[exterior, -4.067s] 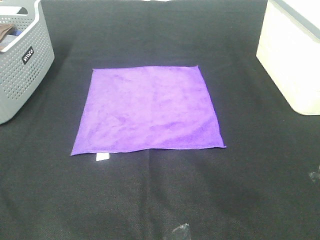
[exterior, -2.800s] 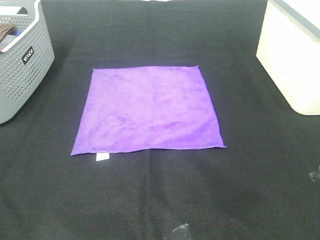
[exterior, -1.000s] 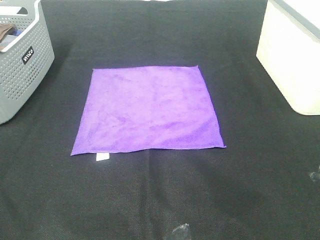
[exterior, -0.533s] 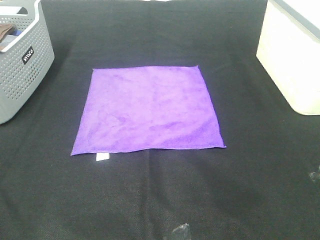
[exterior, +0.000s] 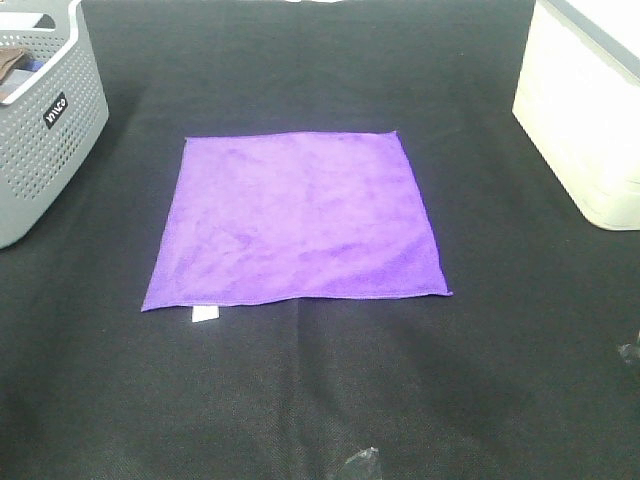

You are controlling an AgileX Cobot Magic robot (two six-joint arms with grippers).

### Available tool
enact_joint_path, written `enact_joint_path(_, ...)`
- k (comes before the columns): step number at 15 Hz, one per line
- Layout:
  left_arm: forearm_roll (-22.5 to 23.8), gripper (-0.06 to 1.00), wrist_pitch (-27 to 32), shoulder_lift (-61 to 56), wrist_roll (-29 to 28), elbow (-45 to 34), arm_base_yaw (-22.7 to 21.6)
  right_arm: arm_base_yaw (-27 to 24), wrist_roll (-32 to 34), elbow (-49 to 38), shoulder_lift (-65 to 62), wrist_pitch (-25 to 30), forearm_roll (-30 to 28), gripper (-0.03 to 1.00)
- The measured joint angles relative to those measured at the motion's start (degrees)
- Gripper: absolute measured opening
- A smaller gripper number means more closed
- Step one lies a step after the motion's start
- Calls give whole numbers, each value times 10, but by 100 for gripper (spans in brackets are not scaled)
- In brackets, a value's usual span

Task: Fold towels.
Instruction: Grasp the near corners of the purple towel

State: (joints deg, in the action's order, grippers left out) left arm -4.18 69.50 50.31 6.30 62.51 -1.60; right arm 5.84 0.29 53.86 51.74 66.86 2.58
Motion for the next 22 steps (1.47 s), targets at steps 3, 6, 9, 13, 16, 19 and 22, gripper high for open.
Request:
enact_joint_path(3,-72,99,-30,172,33,14,0,0,-69,9,161,-107,99,96)
enact_joint_path(6,-158,99,-117,334,82,14,0,0,-189,41,326,-149,217,96)
enact_joint_path(9,-186,99,-218,453,86,14,0,0,-230,72,403,-155,248,96)
enact_joint_path(13,-189,99,-231,504,86,14,0,0,-234,81,442,-160,261,96)
enact_joint_path(16,-203,99,-233,509,88,15,0,0,-233,84,455,-164,305,96)
enact_joint_path(19,-248,99,-233,539,126,23,11,0,-229,117,523,-157,317,96)
enact_joint_path(22,-264,99,-233,568,142,29,23,0,-228,171,585,-143,316,96)
